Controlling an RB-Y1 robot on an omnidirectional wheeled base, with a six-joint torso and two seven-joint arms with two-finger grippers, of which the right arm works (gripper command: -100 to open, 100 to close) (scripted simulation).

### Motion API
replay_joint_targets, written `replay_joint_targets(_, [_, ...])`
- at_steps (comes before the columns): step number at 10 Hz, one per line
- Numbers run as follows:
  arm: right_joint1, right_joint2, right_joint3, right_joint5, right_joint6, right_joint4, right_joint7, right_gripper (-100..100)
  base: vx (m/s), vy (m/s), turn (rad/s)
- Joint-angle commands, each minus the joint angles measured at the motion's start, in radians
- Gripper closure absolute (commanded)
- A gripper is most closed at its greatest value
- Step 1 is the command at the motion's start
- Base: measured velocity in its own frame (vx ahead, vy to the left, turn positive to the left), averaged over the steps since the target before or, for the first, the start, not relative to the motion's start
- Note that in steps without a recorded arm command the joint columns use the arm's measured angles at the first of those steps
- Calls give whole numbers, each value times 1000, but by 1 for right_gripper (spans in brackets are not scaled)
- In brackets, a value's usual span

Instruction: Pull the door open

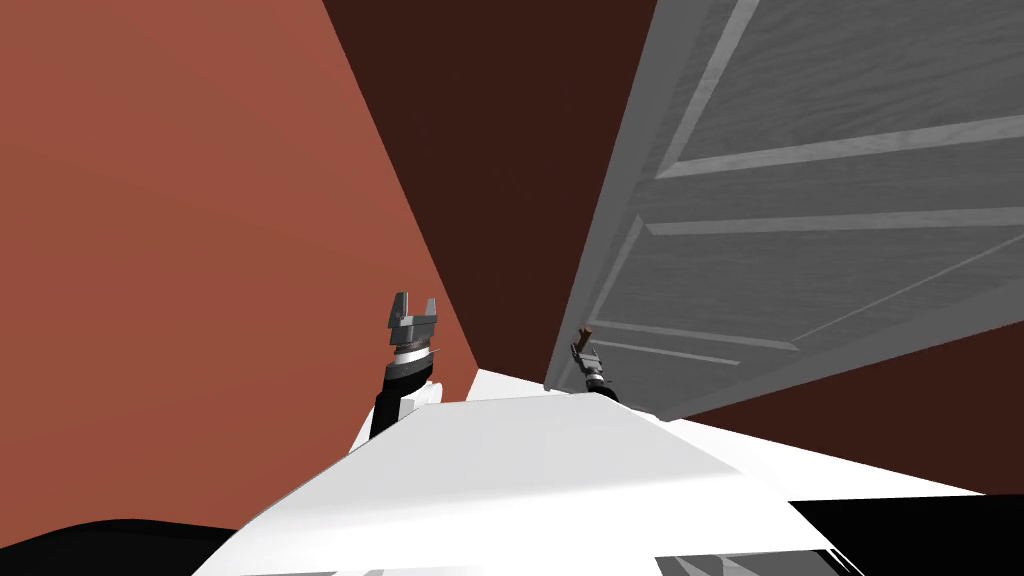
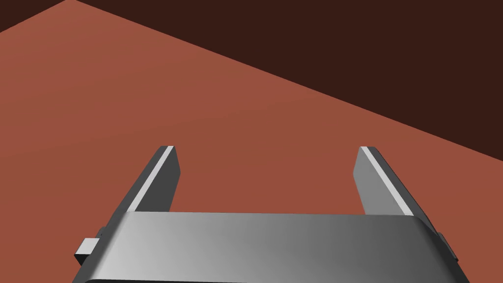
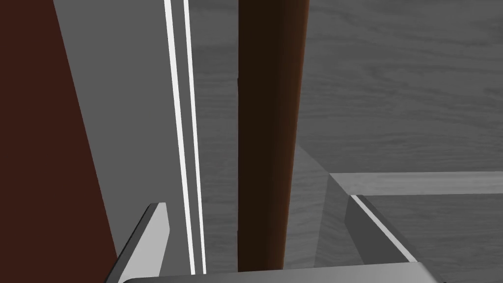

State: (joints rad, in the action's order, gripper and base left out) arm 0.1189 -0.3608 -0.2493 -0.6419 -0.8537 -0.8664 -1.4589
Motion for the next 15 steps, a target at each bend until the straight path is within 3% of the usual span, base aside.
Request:
replay_joint_targets(1, [4,-17,12,-7,-5,10,-18,-100,232,-11,104])
replay_joint_targets(2, [9,-9,9,-5,3,-8,-5,-100,77,6,-33])
replay_joint_targets(3, [9,-9,9,-5,3,-8,-5,100,-39,14,26])
replay_joint_targets(8, [9,-9,9,-5,3,-8,-5,100,-11,-6,0])
replay_joint_targets(15, [58,-82,-69,24,-55,-19,-104,100,-193,-25,120])
